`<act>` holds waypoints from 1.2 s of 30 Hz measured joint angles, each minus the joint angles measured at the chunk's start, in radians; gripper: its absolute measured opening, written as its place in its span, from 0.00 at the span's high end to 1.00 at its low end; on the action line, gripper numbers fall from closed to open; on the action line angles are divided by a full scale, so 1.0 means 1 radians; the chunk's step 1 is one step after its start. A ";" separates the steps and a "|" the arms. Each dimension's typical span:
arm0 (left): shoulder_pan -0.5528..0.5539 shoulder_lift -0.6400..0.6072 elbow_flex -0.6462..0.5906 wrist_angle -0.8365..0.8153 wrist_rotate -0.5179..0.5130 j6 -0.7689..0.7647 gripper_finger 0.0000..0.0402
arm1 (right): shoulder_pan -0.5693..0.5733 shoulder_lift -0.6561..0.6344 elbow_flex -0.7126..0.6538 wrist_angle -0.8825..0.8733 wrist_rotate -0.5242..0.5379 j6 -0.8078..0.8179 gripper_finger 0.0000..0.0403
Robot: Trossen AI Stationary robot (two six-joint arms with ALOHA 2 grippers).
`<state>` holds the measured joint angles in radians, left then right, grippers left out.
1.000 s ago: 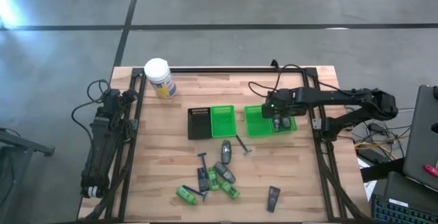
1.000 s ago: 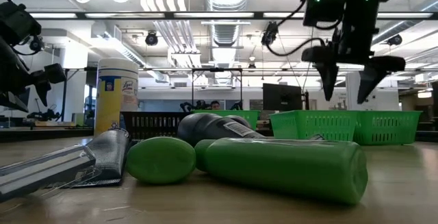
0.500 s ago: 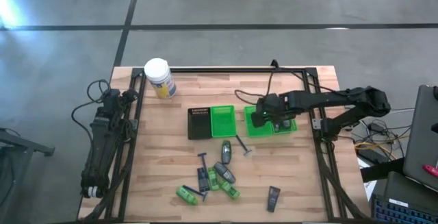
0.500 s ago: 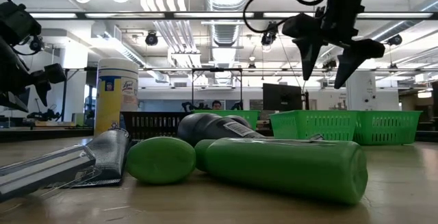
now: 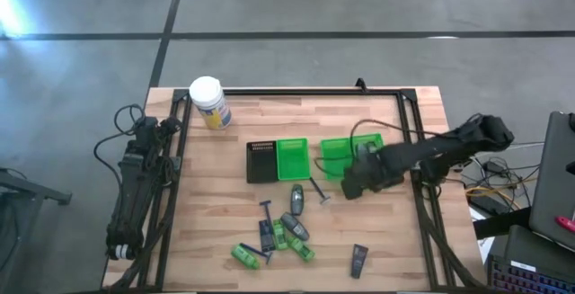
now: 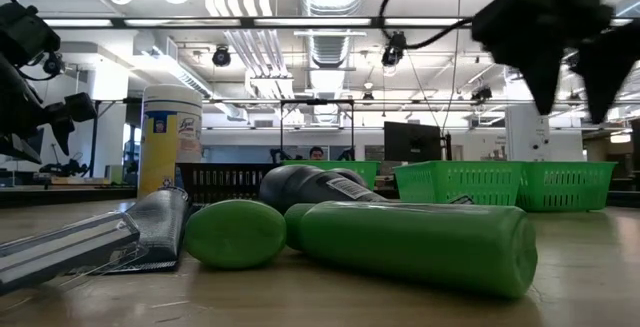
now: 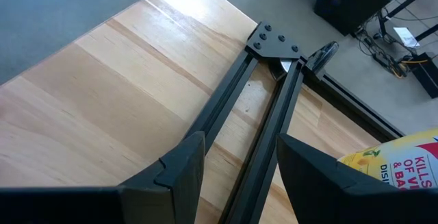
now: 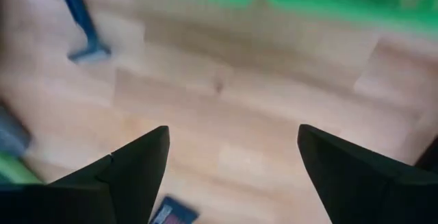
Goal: Pick & Place Travel size toiletries
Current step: Put the blue shave cream into the middle green bin
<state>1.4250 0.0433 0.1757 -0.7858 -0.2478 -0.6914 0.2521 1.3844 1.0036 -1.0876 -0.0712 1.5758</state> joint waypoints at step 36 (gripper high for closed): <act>0.000 0.000 0.000 0.000 0.000 0.000 0.54 | 0.536 0.536 0.291 0.460 -0.107 0.789 0.17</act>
<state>1.4254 0.0437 0.1753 -0.7860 -0.2481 -0.6914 0.7884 1.9205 1.2942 -0.6271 -0.1777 2.3650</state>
